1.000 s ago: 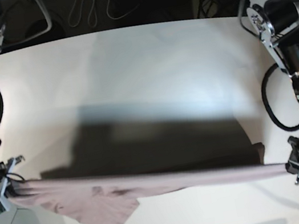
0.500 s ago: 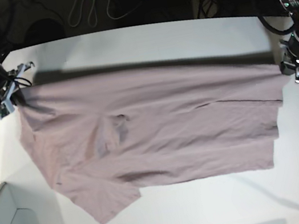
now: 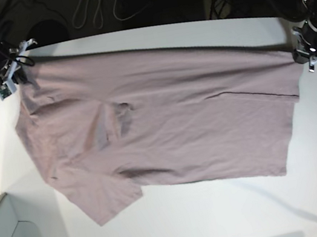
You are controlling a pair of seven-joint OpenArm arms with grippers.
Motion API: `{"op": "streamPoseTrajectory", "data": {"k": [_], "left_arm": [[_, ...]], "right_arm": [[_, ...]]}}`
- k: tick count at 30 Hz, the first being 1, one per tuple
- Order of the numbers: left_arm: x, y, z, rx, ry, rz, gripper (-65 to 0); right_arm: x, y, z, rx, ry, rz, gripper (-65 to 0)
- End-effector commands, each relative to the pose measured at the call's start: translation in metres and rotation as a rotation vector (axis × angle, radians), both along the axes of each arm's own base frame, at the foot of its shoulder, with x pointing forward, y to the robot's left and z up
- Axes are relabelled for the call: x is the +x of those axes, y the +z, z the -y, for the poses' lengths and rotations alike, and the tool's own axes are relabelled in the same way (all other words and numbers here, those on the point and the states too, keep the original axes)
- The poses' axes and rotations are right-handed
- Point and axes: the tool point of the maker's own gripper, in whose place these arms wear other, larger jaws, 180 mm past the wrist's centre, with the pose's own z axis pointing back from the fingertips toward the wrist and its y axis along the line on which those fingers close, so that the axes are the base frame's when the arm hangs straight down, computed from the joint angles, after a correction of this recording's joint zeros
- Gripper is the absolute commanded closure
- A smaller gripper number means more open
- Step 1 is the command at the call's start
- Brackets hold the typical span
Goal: Layout the t-shirt on the table in an organized manner, then fold the t-shirt properly
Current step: 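Lift the shirt with both grippers and swing it over the table, then lay the shirt flat by drawing both grippers back, then open them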
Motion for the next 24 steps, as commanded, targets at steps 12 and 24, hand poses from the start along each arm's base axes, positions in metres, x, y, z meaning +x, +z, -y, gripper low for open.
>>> {"op": "streamPoseTrajectory", "data": {"k": [12,24], "left_arm": [[-0.026,0.007,-0.023,0.016,0.085,0.012,0.0],[-0.06,0.004,-0.014,0.042,0.063,-0.033,0.0]], "right_arm": [[0.005,0.008,0.003,-0.001,-0.007,0.036,-3.5],[-0.014,0.001,0.003,-0.003,-0.006,-0.005,-0.7]]}}
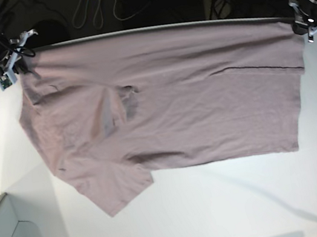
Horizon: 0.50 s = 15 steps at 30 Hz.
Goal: Layout the t-shirt on the table in an organized manner, then fold the t-shirt properly
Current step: 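Lay the shirt flat by drawing both grippers back, then open them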
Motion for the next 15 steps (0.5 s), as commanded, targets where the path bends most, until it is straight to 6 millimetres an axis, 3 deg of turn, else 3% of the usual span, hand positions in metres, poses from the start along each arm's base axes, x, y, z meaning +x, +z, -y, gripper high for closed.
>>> {"op": "streamPoseTrajectory", "data": {"k": [1,7,15], "left_arm": [[0.004,0.011,-0.007,0.019,0.0,0.027,0.0],[-0.009,0.011,-0.005,0.03,-0.009,0.007,0.0],[-0.007,0.01,-0.004,0.028,-0.013,0.007,-0.1]], "right_arm": [[0.002,0.007,0.005,-0.011,-0.002,0.028,-0.6],[-0.001,0.006,0.005,-0.011,-0.002,0.021,-0.8],[-0.002,0.006,0.005,-0.011,-0.002,0.02,-1.2]]}}
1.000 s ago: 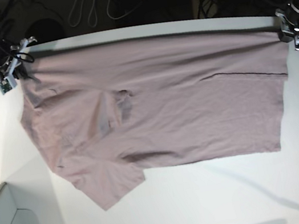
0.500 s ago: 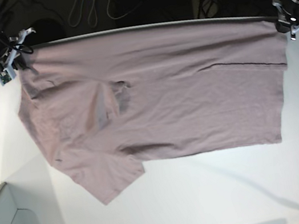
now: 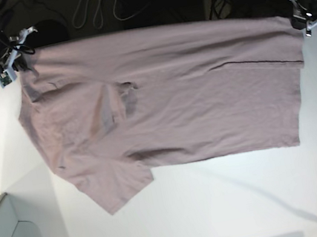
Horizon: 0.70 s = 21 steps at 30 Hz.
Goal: Layout the t-shirt on the table in an organized manner, then fold the t-shirt properly
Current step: 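Lay the shirt flat by drawing both grippers back, then open them, then move both grippers along the shirt sides and grasp the hem corners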
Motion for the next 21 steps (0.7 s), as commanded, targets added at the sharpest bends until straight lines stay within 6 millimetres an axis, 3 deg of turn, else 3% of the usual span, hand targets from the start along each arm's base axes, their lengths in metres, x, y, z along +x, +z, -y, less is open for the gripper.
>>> {"op": "streamPoseTrajectory", "data": {"k": [1,3,6,8,11,16,18,21], "left_arm": [[0.007,0.01,-0.007,0.014,0.003,0.03,-0.4],[0.007,0.01,-0.007,0.014,0.003,0.03,-0.6],[0.008,0.011,-0.007,0.016,0.001,0.033,-4.1],[0.008,0.012,-0.008,0.018,0.004,0.035,-11.0],[0.008,0.014,-0.006,0.022,-0.004,0.038,-28.5],[0.022,0.034,-0.007,0.062,-0.03,0.088,-51.1],[0.027,0.044,-0.009,0.081,-0.037,0.11,-53.1],[0.038,0.06,-0.01,0.111,-0.049,0.153,-53.1]], "right_arm": [[0.005,0.008,0.005,-0.011,-0.002,0.035,-1.3],[0.005,0.008,0.005,-0.012,-0.001,0.034,-4.1],[0.005,0.009,0.006,-0.014,0.0,0.034,-14.4],[0.006,0.011,0.009,-0.02,-0.006,0.041,-20.9],[0.009,0.021,0.023,-0.04,-0.056,0.073,-28.4],[0.022,0.052,0.045,-0.099,-0.121,0.167,-31.7],[0.027,0.059,0.05,-0.105,-0.149,0.195,-31.9],[0.05,0.072,0.051,-0.107,-0.153,0.255,-32.0]]}}
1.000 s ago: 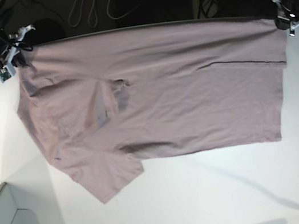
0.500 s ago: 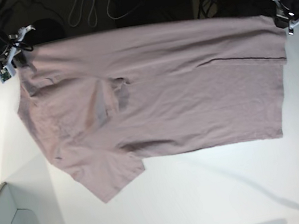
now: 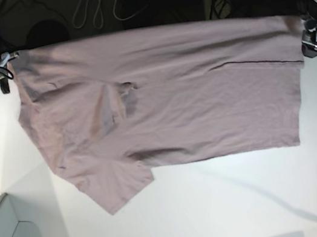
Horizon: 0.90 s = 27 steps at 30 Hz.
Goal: Layout the t-shirt on the table in an organized manner, then fold the t-shirt properly
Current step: 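Move both grippers along the shirt sides and grasp the hem corners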
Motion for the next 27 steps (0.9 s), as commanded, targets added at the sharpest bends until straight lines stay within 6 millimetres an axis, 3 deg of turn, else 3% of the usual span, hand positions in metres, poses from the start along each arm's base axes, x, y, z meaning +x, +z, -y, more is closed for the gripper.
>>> {"op": "streamPoseTrajectory", "data": {"k": [1,8,13,16,22,25,27], "left_arm": [[0.014,0.019,-0.007,0.028,-0.001,0.058,-53.1],[0.078,0.049,-0.008,0.012,0.002,0.201,-53.1],[0.137,0.058,-0.001,0.001,-0.047,0.239,-53.2],[0.172,0.056,0.01,0.033,-0.118,0.2,-53.4],[0.213,0.051,0.01,0.09,-0.157,0.118,-53.4],[0.227,0.038,0.01,0.145,-0.168,0.062,-53.4],[0.226,0.026,0.009,0.199,-0.179,0.025,-53.4]], "right_arm": [[0.021,0.019,0.004,-0.015,0.006,0.084,-32.8],[0.131,0.045,-0.017,0.024,0.062,0.239,-38.4],[0.209,0.023,-0.03,0.097,0.073,0.177,-38.4],[0.241,0.009,-0.028,0.152,0.073,0.112,-38.2],[0.275,0.0,-0.042,0.301,0.101,0.127,-38.5],[0.274,-0.01,-0.046,0.367,0.101,0.152,-38.5],[0.271,-0.019,-0.046,0.391,0.082,0.158,-38.5]]}}
